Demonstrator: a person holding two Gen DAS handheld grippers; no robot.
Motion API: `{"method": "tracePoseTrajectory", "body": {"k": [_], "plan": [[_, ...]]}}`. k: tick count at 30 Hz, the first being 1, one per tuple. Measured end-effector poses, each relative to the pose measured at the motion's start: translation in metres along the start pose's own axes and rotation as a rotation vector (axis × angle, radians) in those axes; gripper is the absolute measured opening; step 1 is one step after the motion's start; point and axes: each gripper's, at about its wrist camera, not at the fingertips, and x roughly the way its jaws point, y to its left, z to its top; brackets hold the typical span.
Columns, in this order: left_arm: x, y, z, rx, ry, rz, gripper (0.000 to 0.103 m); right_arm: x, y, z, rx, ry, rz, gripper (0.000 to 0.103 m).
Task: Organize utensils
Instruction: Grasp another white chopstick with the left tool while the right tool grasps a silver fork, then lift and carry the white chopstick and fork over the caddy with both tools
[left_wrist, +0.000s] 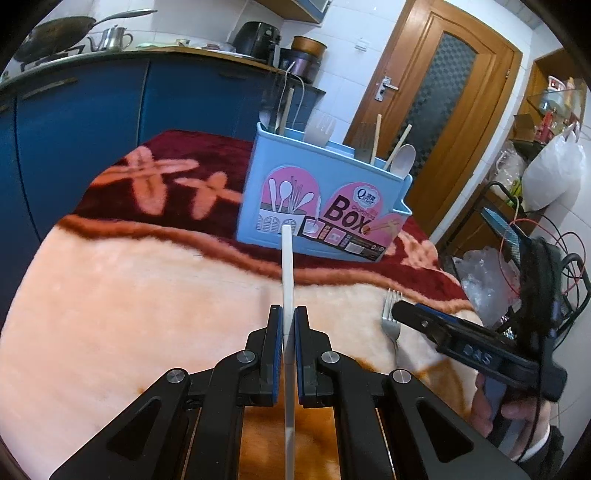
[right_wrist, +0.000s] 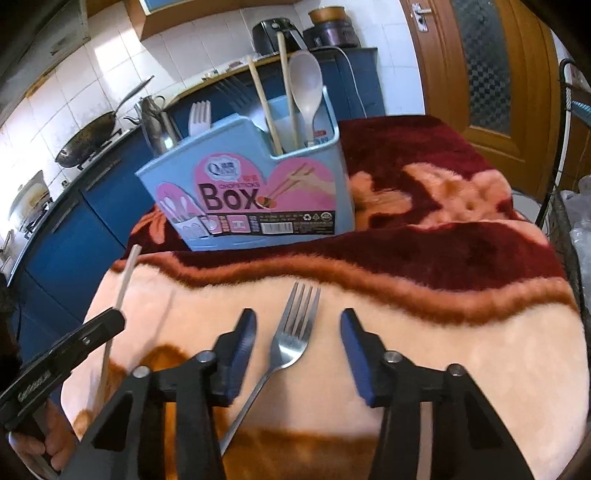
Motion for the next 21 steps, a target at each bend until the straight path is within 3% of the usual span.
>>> {"method": "tracePoseTrajectory", "body": {"k": [5, 7, 11, 21], "plan": [[0.000, 0.004, 0.001, -0.006, -0.002, -0.007, 0.006, 0.008, -0.005, 0.004, 0.024, 0.008, 0.022, 0.036], [0.001, 0.005, 0.002, -0.007, -0.003, -0.010, 0.006, 0.008, -0.008, 0.005, 0.033, 0.007, 0.040, 0.019], [-0.002, 0.005, 0.004, -0.008, -0.013, -0.021, 0.006, -0.001, -0.006, 0.003, 0.026, -0.027, 0.082, 0.006], [-0.016, -0.001, 0.017, 0.011, -0.097, -0.074, 0.006, -0.061, 0.031, 0.005, -0.117, -0.290, 0.059, 0.003]]}}
